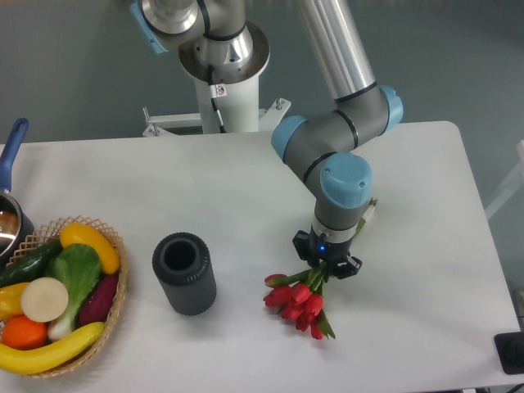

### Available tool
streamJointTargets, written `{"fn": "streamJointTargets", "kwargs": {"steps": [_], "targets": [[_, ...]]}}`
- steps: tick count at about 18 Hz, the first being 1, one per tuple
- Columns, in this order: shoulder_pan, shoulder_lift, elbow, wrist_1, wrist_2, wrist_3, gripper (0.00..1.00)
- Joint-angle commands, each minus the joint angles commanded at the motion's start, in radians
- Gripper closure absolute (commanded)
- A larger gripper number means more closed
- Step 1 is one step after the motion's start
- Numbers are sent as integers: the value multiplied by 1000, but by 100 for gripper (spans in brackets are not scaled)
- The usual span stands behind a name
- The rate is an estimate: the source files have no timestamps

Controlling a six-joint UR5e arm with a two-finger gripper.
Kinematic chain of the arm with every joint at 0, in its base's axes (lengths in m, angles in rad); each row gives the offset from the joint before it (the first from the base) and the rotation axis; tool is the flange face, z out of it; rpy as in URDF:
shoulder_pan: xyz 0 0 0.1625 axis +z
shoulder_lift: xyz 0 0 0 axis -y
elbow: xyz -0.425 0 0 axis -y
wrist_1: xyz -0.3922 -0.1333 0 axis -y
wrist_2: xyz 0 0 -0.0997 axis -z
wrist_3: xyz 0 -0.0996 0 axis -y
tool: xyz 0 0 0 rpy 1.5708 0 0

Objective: Pick up the flowers from the table
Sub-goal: 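Lift the gripped tulips up off the table toward the vase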

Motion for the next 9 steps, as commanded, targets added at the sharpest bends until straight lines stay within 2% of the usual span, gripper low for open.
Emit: {"fn": "streamJointTargets", "kwargs": {"steps": [3, 9], "targets": [[5, 55, 18, 0, -21, -2, 67], [11, 120, 66, 0, -191, -72, 67]]}}
